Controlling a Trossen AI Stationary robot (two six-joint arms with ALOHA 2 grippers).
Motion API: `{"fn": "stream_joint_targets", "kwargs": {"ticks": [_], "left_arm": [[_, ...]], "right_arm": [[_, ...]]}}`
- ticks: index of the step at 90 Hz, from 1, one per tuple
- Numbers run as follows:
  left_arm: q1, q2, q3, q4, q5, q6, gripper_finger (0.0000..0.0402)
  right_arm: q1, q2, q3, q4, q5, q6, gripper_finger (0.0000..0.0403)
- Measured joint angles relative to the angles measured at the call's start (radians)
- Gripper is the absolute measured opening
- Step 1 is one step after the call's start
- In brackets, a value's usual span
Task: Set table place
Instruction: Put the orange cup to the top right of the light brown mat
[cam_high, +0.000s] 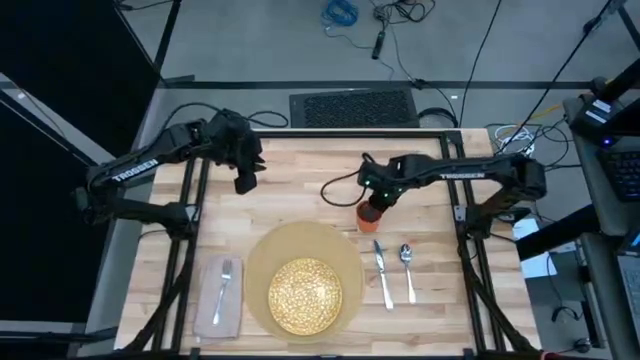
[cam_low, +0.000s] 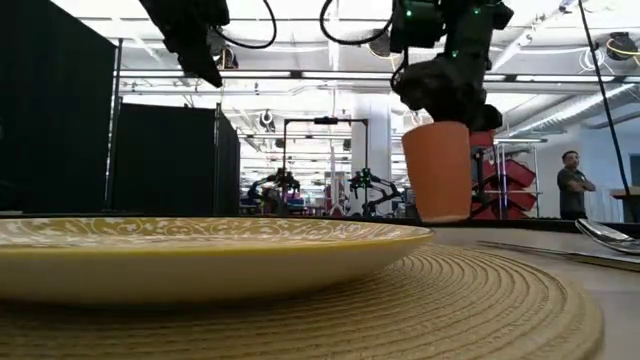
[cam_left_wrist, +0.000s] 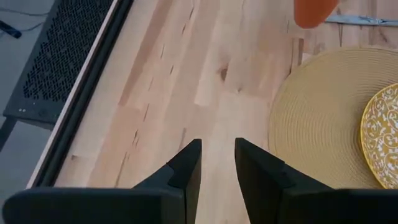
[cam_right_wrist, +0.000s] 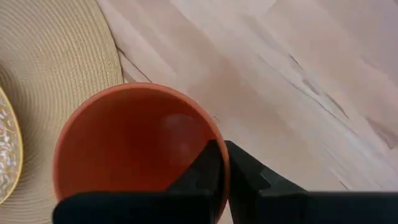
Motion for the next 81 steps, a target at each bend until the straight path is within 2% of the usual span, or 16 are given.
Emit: {"fn": "stream_joint_targets", "kwargs": {"ticks": [35,81], "left_arm": [[0.0,0.0,0.0,0.007,0.025,-0.01,0.0083],[0.0,0.0,0.0,0.014,0.026,-0.025,0.0083]], "right_arm": [[-0.001,0.003,0.0,0.077,0.089,-0.017,0.0],[0.055,0.068,0.0,0.082,0.101,0.0,0.0]]}}
